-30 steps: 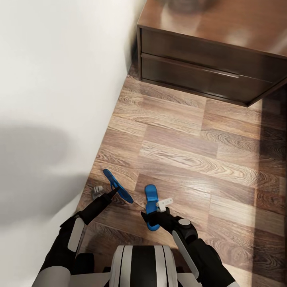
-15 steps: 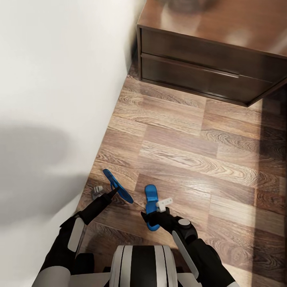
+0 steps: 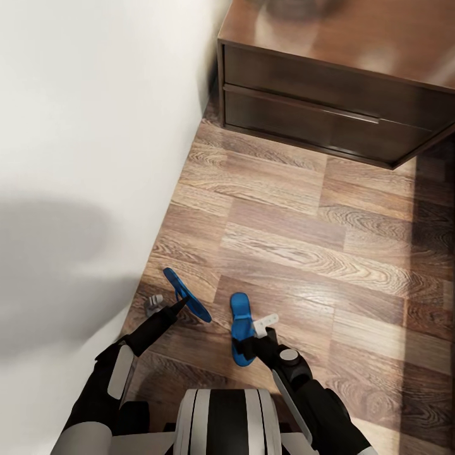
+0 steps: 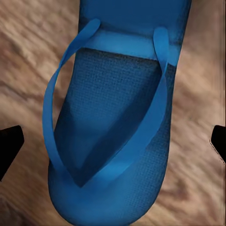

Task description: In the bedroom, move the book from the bed onto either nightstand, and place the two sandals side by side next to the bed.

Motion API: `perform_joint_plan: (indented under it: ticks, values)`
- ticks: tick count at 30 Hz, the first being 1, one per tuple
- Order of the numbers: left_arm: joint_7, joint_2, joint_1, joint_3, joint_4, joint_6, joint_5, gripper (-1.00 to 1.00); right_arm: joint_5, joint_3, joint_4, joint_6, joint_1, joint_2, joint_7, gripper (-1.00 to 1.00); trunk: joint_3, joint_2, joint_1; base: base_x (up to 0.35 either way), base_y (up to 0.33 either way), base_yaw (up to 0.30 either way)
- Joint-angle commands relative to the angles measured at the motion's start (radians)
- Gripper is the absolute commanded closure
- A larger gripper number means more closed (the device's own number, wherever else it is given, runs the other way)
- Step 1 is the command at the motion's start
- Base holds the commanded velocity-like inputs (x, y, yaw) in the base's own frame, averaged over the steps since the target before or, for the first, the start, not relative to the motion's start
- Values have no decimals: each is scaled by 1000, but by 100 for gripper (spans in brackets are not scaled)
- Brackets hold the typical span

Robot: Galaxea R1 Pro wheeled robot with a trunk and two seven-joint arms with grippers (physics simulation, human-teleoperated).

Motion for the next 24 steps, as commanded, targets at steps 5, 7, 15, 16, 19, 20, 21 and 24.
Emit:
perform_joint_plan:
  ticks: [5, 7, 15, 16, 19, 20, 21, 24]
  values:
    - [-3, -1, 0, 2, 0, 9, 5, 100, -3, 0, -1, 5, 0, 0, -6, -100, 0, 0, 0, 0, 0, 0]
    - [-3, -1, 0, 2, 0, 9, 5, 100, -3, 0, -1, 5, 0, 0, -7, -100, 0, 0, 0, 0, 0, 0]
    - [-3, -1, 0, 2, 0, 9, 5, 100, -2, 0, -1, 5, 0, 0, -6, -100, 0, -1, 2, 0, 0, 0]
    - [-3, -1, 0, 2, 0, 9, 5, 100, -2, 0, -1, 5, 0, 0, -6, -100, 0, -1, 2, 0, 0, 0]
    - [-3, -1, 0, 2, 0, 9, 5, 100, -2, 0, 0, 5, 0, 0, -6, -100, 0, -2, 3, 0, 0, 0]
    - [-3, -1, 0, 2, 0, 9, 5, 100, -2, 0, 0, 5, 0, 0, -6, -100, 0, -2, 4, 0, 0, 0]
    - [-3, -1, 0, 2, 0, 9, 5, 100, -2, 0, 0, 5, 0, 0, -6, -100, 0, -3, 4, 0, 0, 0]
    - [-3, -1, 0, 2, 0, 9, 5, 100, -2, 0, 0, 5, 0, 0, -6, -100, 0, -3, 6, 0, 0, 0]
